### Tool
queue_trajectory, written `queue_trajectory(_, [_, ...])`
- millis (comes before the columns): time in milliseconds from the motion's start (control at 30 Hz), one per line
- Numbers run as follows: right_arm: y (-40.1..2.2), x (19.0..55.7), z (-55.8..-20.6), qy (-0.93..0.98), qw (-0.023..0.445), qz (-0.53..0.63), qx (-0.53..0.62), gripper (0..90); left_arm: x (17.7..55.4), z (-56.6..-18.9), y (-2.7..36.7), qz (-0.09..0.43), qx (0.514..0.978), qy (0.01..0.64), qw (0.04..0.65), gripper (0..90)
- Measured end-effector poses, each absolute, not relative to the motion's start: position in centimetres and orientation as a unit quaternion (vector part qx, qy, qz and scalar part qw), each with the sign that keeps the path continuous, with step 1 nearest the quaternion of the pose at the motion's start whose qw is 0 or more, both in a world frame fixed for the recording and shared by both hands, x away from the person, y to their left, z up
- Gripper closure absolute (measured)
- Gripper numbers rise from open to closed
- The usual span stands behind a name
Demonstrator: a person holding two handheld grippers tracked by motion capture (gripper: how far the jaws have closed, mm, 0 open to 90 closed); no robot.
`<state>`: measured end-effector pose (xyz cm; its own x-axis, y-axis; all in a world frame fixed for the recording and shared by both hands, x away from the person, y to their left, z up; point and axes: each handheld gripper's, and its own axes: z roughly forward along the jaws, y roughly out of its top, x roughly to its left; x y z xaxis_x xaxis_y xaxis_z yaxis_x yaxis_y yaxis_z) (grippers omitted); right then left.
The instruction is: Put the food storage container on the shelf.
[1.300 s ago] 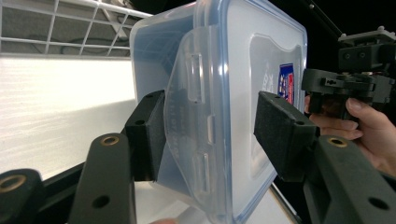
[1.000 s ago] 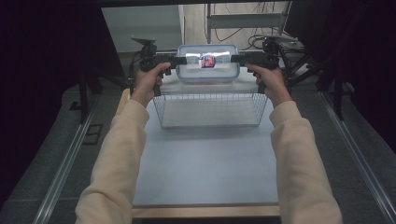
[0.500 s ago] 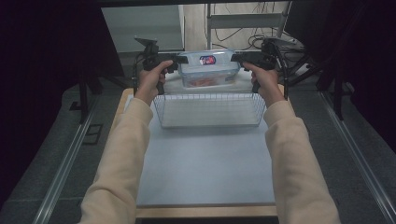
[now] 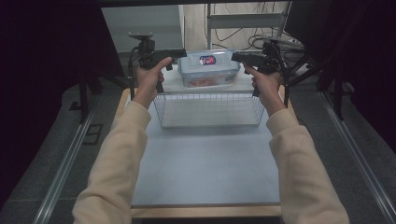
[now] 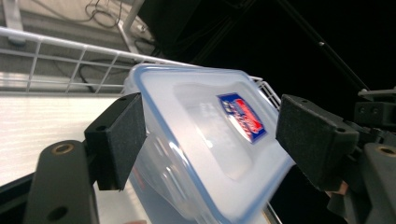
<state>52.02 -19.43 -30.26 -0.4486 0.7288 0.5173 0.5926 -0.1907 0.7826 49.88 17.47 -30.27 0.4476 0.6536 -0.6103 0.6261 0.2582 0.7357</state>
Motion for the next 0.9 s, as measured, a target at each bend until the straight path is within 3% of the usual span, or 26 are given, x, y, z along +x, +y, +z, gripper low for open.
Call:
queue_trajectory(500, [-23.0,46.1,-30.5,0.699,0.071,0.570,0.425,28.0,42.1,-30.5,17.9,0.048,0.660,0.457,0.594,22.9])
queue_trajectory(900, [-25.5,39.1,-34.5,0.737,0.085,0.564,0.364,25.9,35.1,-35.3,18.6,0.040,0.689,0.427,0.584,22.3])
